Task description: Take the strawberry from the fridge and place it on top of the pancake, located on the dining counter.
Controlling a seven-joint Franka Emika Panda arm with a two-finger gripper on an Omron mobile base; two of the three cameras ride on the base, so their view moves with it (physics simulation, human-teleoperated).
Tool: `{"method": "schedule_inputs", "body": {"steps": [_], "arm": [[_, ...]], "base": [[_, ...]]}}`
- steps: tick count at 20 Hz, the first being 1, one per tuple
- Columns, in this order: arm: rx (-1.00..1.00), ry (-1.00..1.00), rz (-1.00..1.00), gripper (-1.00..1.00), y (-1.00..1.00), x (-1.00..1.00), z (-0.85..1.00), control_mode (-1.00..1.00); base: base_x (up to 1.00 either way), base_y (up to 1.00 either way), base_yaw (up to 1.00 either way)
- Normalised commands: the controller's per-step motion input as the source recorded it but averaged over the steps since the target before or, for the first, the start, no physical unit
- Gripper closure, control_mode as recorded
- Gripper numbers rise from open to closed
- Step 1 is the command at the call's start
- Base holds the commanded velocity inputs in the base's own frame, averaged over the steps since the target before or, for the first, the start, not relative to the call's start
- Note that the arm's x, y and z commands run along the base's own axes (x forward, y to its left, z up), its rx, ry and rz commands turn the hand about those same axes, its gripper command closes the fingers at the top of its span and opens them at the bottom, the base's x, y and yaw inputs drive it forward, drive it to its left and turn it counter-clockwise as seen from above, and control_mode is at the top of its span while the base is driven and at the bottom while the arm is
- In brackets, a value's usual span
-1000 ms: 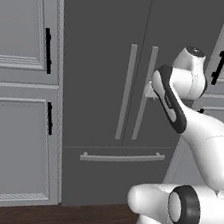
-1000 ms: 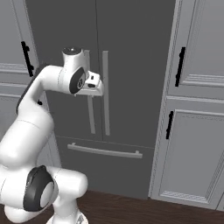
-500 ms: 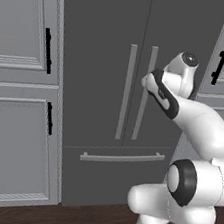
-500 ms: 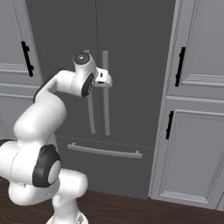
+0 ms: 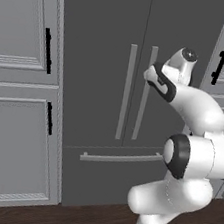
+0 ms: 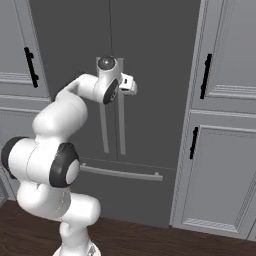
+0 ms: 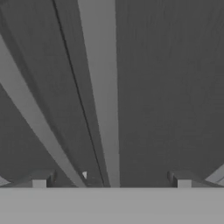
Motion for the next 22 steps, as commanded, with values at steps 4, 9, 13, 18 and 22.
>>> {"method": "schedule_inputs", "body": {"steps": [4,9,13,18,22], "arm": [[-0.03,0.0,-0.12,-1.0,0.06,0.58,0.0,-1.0],[0.0,-0.02,-0.08,-1.0,0.1,0.36,0.0,-1.0],[0.0,-0.03,-0.01,-1.0,0.02,0.34,0.0,-1.0],[0.0,-0.02,0.0,-1.0,-0.02,0.48,-0.04,-1.0],[0.0,-0.04,0.0,-1.0,0.0,0.57,0.0,-1.0]], "base": [[0.0,0.0,0.0],[0.0,0.0,0.0],[0.0,0.0,0.0],[0.0,0.0,0.0],[0.0,0.0,0.0]]}}
